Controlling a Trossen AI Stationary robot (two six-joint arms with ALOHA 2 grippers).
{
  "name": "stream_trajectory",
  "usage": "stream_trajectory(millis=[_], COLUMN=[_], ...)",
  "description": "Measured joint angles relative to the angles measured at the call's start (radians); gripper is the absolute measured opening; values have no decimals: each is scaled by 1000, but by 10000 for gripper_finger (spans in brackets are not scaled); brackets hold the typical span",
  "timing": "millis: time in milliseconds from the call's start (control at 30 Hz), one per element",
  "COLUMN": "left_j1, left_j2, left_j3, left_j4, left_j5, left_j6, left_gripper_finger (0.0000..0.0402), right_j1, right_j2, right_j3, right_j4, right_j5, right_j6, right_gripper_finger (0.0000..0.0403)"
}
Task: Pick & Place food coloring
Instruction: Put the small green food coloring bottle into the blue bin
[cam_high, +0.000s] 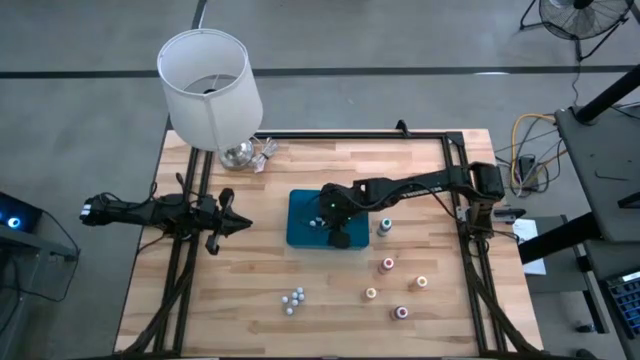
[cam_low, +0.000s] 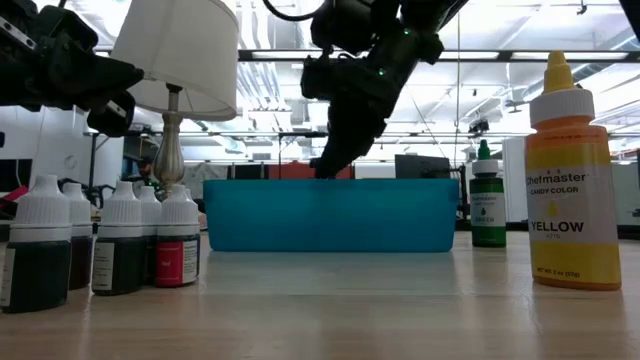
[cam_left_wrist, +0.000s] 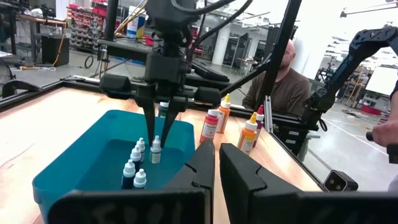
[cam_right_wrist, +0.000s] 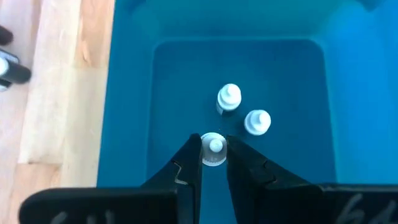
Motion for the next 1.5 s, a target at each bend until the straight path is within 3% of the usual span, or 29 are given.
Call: stream_trajectory(millis=[1500], left_j1=[0], left_j2=[0], left_j3=[0], left_j4=[0], left_j5=[0], left_j6=[0], left_gripper_finger=[0], right_j1=[32], right_j2=[107], right_j3=[10], right_j4=[93], right_j5=[149], right_j6=[200], right_gripper_finger=[43])
